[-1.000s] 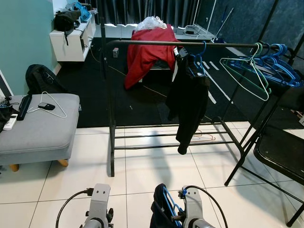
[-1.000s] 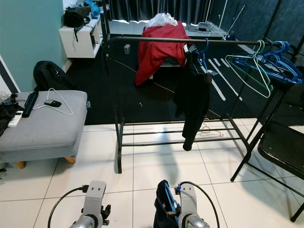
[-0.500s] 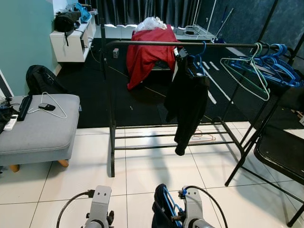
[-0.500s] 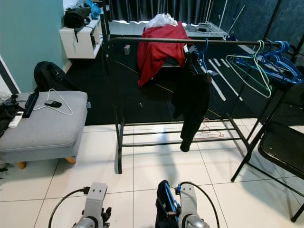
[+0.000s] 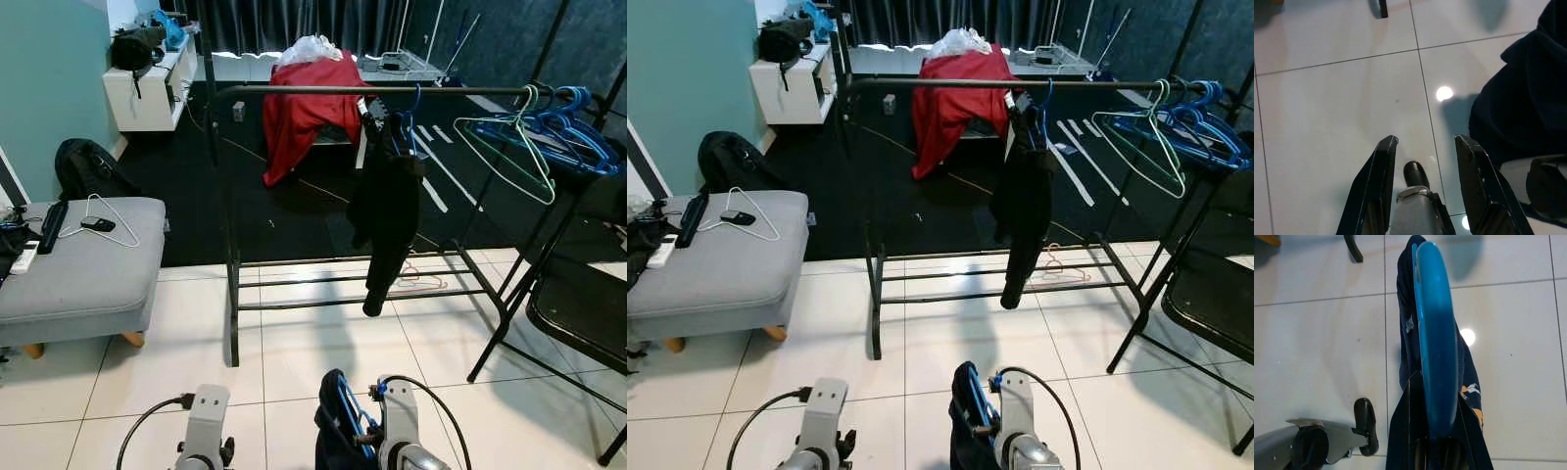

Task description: Hang hanger

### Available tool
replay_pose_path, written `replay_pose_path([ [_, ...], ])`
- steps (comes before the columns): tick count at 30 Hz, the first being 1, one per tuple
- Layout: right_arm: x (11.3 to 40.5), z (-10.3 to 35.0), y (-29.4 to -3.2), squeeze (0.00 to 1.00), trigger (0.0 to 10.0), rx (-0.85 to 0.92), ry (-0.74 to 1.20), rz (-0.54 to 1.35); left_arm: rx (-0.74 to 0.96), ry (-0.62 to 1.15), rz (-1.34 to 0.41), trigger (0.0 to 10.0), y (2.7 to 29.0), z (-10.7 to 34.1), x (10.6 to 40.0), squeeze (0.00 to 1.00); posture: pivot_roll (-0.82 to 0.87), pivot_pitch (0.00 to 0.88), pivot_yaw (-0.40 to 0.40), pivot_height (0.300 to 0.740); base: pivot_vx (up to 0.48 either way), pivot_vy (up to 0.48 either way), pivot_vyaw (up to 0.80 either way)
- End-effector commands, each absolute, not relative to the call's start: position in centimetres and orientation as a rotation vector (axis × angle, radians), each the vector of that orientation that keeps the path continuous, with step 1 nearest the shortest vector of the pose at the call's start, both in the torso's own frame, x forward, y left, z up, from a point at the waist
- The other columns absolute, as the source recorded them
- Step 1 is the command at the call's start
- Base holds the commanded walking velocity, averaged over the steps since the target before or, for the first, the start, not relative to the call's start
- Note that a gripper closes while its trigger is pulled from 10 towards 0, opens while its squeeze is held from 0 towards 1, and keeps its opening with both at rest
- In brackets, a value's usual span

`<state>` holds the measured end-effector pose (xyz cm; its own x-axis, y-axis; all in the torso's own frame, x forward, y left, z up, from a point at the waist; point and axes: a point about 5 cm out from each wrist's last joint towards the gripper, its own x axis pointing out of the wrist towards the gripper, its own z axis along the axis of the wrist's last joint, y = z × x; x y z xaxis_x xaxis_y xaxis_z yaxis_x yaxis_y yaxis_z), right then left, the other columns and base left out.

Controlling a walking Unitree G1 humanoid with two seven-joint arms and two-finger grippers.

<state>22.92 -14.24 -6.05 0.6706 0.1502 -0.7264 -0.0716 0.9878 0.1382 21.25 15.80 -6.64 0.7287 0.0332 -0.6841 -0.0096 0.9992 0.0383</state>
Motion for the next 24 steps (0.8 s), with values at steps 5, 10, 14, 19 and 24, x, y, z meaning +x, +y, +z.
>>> replay_pose_path([
  [5,22.7,-6.1,-14.0,0.0,10.0,0.178,0.805,0.113,0.018,0.771,0.07,10.0,17.0,-7.0,20.5,0.0,-0.05,0.046,-0.066,0.74,0.0,0.0,0.0],
  [10,21.4,-6.9,-14.4,0.0,10.0,0.183,0.841,0.094,0.018,0.788,0.076,10.0,16.7,-7.5,19.4,0.0,-0.05,0.062,-0.084,0.74,0.0,0.0,0.0],
  [14,21.0,-7.2,-14.2,0.0,10.0,0.175,0.87,0.111,0.023,0.812,0.064,10.0,16.3,-7.9,18.8,0.0,-0.03,0.078,-0.096,0.74,0.0,0.0,0.0],
  [19,20.6,-7.4,-14.6,0.0,10.0,0.171,0.896,0.097,0.004,0.819,0.063,10.0,15.9,-8.1,18.4,0.0,-0.03,0.086,-0.115,0.74,0.0,0.0,0.0],
  [24,20.4,-7.5,-15.3,0.0,10.0,0.193,0.9,0.056,-0.013,0.82,0.089,10.0,15.8,-8.2,18.2,0.0,-0.04,0.097,-0.121,0.74,0.0,0.0,0.0],
])
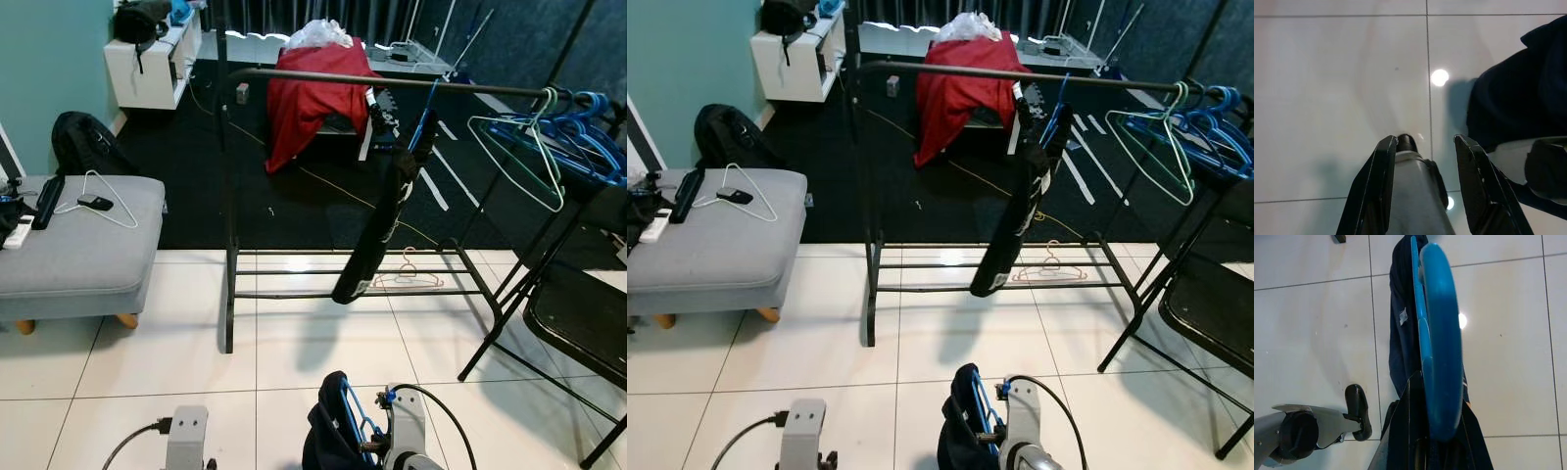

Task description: Hang hanger

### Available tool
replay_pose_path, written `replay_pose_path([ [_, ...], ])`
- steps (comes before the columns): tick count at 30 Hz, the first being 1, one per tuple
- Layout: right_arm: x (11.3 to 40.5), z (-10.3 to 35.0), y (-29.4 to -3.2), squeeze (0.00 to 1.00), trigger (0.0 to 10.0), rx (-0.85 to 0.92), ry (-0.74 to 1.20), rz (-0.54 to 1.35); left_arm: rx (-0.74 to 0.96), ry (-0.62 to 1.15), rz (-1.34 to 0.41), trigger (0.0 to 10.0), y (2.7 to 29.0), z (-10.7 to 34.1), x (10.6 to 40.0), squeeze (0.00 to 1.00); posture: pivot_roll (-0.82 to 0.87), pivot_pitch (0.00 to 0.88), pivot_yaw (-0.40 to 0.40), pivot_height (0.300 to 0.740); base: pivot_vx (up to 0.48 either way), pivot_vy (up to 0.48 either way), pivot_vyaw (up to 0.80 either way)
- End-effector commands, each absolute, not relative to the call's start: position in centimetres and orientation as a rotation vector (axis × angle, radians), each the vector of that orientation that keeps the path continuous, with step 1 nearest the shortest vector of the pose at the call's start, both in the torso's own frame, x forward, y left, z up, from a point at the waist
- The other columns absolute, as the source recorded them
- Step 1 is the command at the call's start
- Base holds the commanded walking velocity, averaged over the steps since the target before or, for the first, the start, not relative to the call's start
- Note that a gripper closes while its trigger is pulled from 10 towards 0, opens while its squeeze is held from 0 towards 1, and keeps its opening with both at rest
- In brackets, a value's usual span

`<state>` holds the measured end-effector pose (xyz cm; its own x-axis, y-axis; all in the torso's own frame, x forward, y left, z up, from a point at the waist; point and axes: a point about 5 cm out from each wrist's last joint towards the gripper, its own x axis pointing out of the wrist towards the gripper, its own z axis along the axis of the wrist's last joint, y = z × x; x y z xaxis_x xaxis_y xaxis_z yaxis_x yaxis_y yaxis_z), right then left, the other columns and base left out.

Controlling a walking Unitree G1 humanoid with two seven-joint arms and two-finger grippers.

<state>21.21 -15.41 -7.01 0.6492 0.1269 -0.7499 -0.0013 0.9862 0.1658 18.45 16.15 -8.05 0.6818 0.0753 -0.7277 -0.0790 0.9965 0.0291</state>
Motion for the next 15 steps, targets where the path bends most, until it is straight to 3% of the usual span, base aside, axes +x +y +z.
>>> replay_pose_path([
  [1,20.35,-7.53,-15.51,0.0,10.0,0.186,0.899,0.057,-0.028,0.824,0.105,10.0,15.83,-8.27,17.99,0.0,-0.05,0.096,-0.117,0.74,0.0,0.0,0.0],
  [15,20.34,-7.49,-15.75,0.0,10.0,0.136,0.897,0.087,-0.031,0.834,0.09,10.0,14.91,-8.48,17.6,0.0,-0.07,0.122,-0.124,0.74,0.0,0.0,0.0],
])
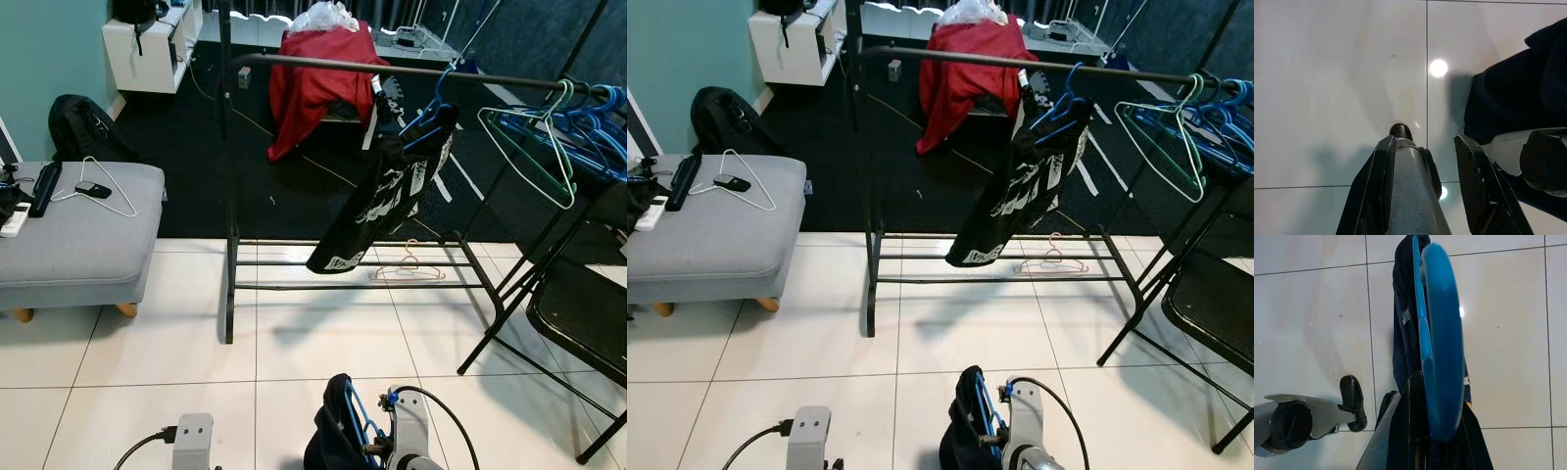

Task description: Hang hanger

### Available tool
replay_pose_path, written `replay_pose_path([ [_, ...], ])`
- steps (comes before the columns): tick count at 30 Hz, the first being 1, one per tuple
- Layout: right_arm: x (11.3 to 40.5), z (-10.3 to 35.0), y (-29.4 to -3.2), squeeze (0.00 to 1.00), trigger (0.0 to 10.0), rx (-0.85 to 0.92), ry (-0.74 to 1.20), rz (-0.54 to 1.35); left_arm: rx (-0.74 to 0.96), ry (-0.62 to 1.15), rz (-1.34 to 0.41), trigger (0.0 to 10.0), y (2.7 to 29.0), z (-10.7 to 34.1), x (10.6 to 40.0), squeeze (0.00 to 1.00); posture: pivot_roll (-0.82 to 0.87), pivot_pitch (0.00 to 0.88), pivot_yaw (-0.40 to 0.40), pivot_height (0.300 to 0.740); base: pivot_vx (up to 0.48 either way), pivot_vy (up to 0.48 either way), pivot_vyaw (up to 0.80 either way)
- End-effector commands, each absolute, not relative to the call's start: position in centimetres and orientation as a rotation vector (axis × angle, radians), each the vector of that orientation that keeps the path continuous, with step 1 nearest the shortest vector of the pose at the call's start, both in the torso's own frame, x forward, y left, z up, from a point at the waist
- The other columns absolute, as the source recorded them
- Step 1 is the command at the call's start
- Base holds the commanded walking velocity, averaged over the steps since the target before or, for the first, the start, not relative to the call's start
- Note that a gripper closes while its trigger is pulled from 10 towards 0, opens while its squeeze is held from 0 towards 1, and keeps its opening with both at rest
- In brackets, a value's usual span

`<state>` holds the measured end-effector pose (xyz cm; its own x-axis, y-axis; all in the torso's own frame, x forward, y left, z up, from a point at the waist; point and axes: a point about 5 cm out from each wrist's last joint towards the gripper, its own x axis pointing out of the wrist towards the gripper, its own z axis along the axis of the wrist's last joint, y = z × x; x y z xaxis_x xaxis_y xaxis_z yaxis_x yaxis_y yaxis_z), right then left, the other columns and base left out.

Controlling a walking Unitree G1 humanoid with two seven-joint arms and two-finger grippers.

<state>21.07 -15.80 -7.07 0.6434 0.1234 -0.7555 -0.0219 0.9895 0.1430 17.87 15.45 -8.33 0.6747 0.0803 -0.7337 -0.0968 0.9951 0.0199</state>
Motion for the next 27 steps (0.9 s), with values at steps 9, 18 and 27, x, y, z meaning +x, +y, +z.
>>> replay_pose_path([
  [9,20.5,-7.4,-16.1,0.0,10.0,0.116,0.894,0.089,-0.04,0.816,0.095,10.0,15.4,-8.2,18.2,0.0,-0.07,0.111,-0.143,0.74,0.0,0.0,0.0],
  [18,20.9,-7.2,-15.5,0.0,10.0,0.091,0.889,0.125,-0.044,0.816,0.098,10.0,15.6,-8.1,18.2,0.0,-0.06,0.087,-0.137,0.74,0.0,0.0,0.0],
  [27,21.1,-7.1,-14.8,0.0,10.0,0.058,0.887,0.183,-0.021,0.811,0.065,10.0,15.5,-8.0,18.5,0.0,-0.06,0.069,-0.126,0.74,0.0,0.0,0.0],
])
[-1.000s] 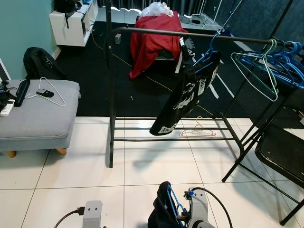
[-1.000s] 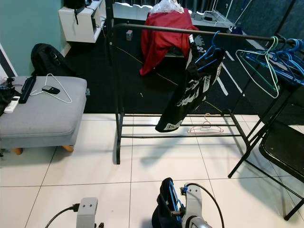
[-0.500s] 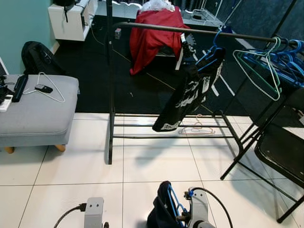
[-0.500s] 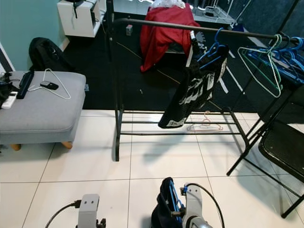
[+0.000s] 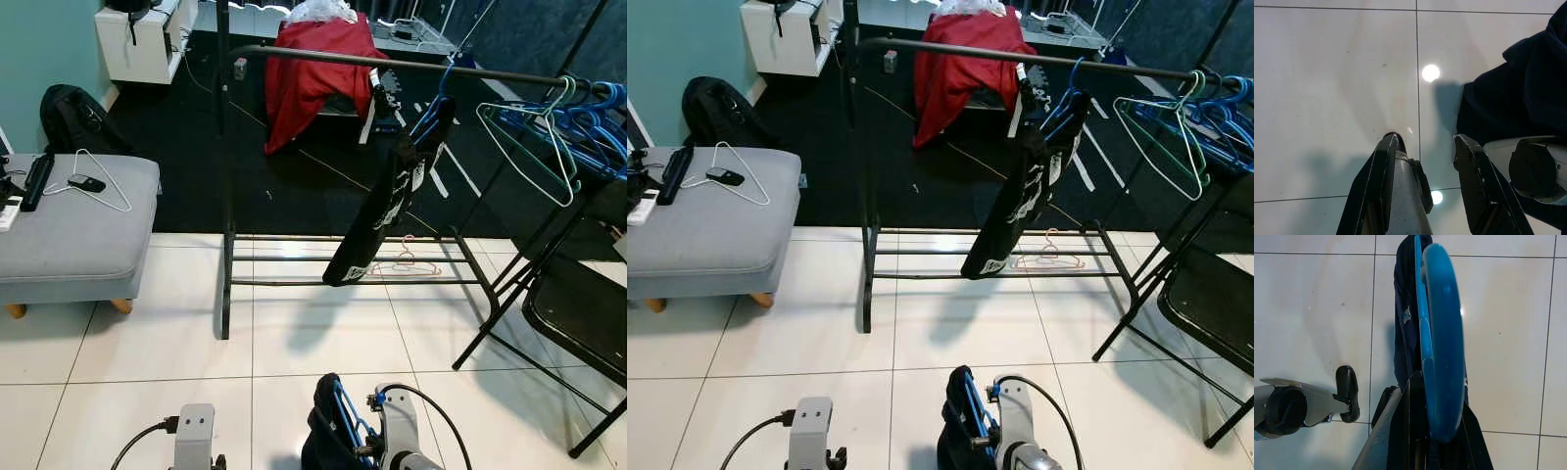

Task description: Hang hanger

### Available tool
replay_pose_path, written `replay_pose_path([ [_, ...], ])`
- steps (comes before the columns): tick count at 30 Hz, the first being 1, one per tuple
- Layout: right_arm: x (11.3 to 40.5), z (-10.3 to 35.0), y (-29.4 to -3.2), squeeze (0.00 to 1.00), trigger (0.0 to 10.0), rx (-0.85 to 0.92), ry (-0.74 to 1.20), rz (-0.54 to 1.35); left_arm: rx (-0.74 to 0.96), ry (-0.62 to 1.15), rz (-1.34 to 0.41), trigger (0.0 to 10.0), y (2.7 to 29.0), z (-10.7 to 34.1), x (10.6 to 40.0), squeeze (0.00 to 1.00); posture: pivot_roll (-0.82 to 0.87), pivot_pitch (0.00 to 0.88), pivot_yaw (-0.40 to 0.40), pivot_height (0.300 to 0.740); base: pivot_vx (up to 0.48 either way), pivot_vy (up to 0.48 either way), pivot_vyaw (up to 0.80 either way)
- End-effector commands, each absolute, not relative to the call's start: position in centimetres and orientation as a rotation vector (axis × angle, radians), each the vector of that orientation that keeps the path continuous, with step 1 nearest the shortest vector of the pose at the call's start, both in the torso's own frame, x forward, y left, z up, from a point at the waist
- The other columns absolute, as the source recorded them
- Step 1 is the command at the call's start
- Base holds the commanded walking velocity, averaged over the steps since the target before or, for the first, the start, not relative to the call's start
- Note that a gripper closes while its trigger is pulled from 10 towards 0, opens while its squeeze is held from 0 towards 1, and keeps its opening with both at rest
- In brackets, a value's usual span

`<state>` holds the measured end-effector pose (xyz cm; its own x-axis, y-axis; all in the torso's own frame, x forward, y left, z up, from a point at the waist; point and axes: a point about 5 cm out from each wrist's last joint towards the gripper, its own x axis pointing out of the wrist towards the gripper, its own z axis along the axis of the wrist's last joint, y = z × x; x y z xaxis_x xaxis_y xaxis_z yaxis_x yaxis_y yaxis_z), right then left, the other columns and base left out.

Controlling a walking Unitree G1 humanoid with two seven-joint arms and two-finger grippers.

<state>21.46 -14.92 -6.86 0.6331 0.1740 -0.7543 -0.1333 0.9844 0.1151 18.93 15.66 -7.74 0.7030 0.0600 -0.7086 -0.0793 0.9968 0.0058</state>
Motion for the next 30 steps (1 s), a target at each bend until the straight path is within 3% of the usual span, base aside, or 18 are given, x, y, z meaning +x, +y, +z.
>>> replay_pose_path([
  [1,21.1,-7.1,-14.8,0.0,10.0,0.058,0.887,0.183,-0.021,0.811,0.065,10.0,15.5,-8.0,18.5,0.0,-0.06,0.069,-0.126,0.74,0.0,0.0,0.0],
  [7,21.5,-6.9,-14.7,0.0,10.0,0.092,0.874,0.166,-0.042,0.781,0.076,10.0,14.8,-7.3,20.1,0.0,-0.05,0.062,-0.111,0.74,0.0,0.0,0.0],
  [30,22.2,-6.5,-14.3,0.0,10.0,0.081,0.867,0.186,-0.09,0.779,0.145,10.0,15.7,-7.0,20.6,0.0,-0.02,0.046,-0.146,0.74,0.0,0.0,0.0],
])
